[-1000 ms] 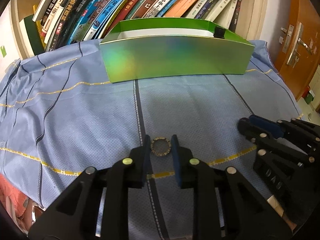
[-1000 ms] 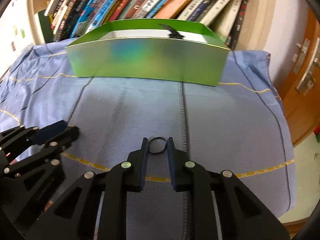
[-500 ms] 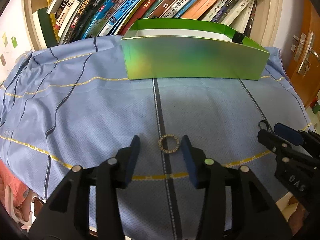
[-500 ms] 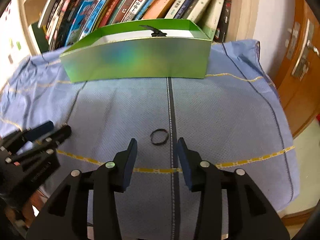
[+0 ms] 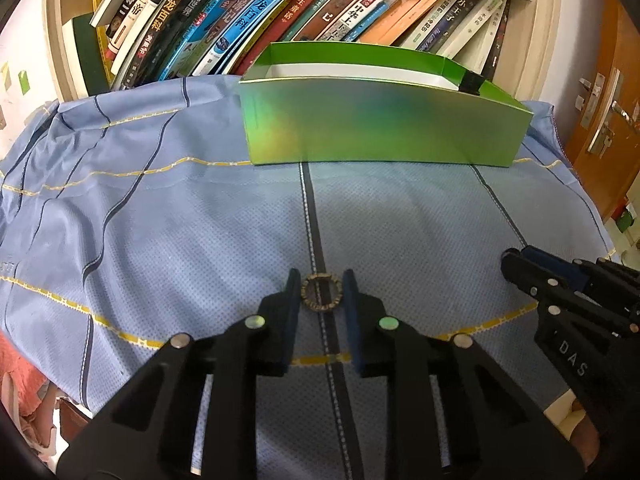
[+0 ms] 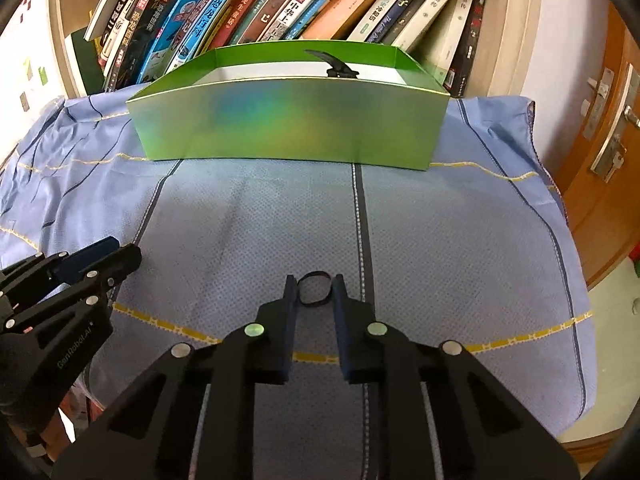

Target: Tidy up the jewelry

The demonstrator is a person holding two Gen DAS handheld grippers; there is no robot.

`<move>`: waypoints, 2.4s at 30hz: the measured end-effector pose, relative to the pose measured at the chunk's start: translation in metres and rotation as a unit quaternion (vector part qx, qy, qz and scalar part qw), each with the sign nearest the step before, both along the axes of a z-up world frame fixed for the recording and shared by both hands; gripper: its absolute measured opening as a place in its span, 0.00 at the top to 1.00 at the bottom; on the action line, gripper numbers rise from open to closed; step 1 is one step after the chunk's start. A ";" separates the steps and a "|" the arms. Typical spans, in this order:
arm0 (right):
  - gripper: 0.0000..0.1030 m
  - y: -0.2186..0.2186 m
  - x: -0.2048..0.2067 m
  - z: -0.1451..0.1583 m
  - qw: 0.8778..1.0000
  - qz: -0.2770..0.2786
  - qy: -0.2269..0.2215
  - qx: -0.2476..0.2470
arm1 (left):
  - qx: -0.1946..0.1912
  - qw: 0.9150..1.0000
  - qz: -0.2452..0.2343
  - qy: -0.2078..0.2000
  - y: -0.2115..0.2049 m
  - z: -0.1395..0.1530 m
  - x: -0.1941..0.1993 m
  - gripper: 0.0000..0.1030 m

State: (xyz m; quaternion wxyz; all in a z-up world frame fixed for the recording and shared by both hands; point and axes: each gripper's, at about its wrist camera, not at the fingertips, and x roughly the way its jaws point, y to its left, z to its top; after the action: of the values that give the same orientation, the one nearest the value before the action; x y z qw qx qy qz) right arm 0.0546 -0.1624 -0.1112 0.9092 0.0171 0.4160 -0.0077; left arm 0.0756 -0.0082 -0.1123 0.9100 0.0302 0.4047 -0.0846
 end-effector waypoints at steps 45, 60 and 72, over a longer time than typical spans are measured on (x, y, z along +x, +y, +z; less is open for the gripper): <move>0.82 -0.007 -0.002 0.001 0.999 -0.034 -0.004 -0.003 | 0.015 1.000 0.003 -0.004 -0.015 -0.002 -0.001 0.79; 0.82 -0.017 -0.017 0.082 0.995 -0.031 -0.094 -0.002 | -0.019 0.997 -0.006 -0.076 -0.001 0.067 -0.003 0.79; 0.81 -0.041 0.075 0.183 0.988 -0.022 -0.152 0.019 | -0.027 0.990 -0.017 -0.136 -0.011 0.164 0.078 0.79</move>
State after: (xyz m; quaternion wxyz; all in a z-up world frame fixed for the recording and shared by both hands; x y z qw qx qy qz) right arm 0.1294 -0.2032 0.0718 0.9610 0.0445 0.2725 -0.0169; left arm 0.1538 -0.0192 0.0522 0.9555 0.0234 0.2744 -0.1057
